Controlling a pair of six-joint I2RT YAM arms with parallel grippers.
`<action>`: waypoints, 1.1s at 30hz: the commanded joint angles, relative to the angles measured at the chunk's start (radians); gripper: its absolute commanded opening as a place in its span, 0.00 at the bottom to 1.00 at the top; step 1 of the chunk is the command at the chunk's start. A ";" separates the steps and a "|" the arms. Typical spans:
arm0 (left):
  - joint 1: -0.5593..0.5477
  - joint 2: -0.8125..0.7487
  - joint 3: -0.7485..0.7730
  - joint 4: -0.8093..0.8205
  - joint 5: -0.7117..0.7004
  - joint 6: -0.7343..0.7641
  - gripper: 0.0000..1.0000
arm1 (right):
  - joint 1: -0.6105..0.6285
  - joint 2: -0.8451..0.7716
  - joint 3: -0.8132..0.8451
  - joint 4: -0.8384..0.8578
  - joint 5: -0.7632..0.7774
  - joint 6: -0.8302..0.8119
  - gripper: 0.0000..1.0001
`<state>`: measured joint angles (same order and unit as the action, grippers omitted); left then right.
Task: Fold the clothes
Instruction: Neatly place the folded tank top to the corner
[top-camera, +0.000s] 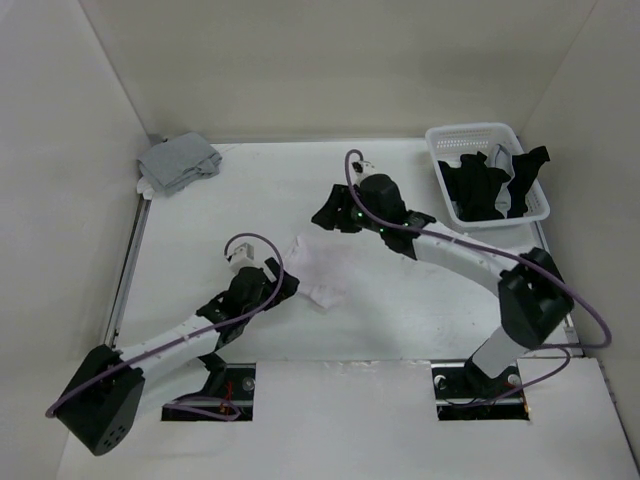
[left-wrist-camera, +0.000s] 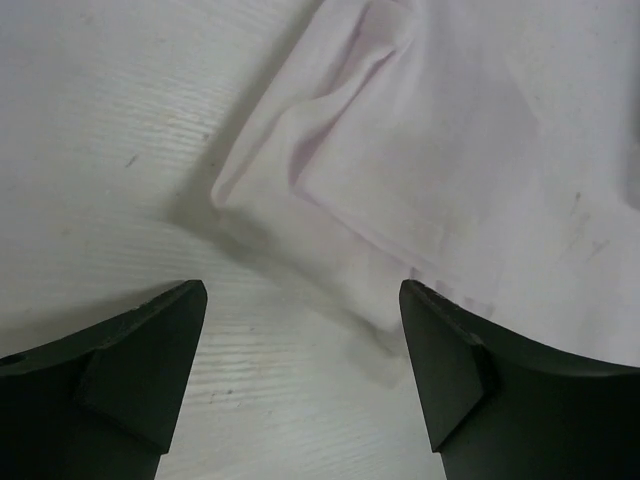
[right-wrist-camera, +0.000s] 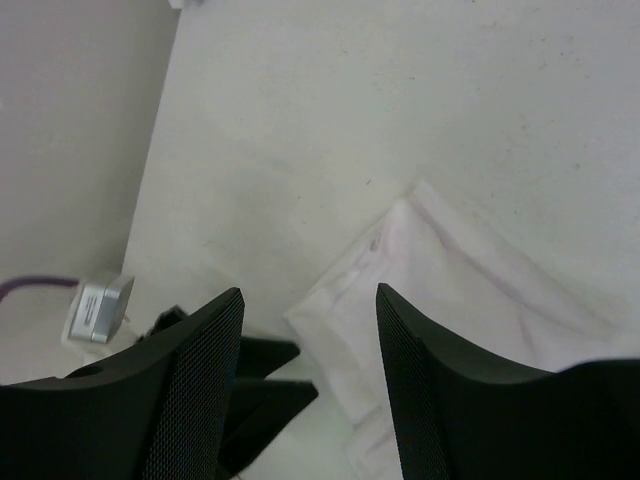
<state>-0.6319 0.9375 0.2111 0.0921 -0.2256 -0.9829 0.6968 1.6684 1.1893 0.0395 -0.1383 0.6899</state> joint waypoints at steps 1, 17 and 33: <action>0.018 0.111 -0.009 0.151 0.101 -0.051 0.74 | 0.011 -0.120 -0.111 0.053 0.048 -0.039 0.61; 0.108 0.816 0.327 0.566 0.077 -0.001 0.06 | 0.140 -0.677 -0.560 0.049 0.198 0.066 0.60; 0.431 0.977 1.080 0.264 0.180 0.210 0.00 | 0.059 -0.771 -0.683 0.065 0.200 0.103 0.60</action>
<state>-0.3092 1.9373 1.2011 0.4057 -0.0345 -0.8417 0.7727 0.8860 0.4751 0.0563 0.0822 0.8047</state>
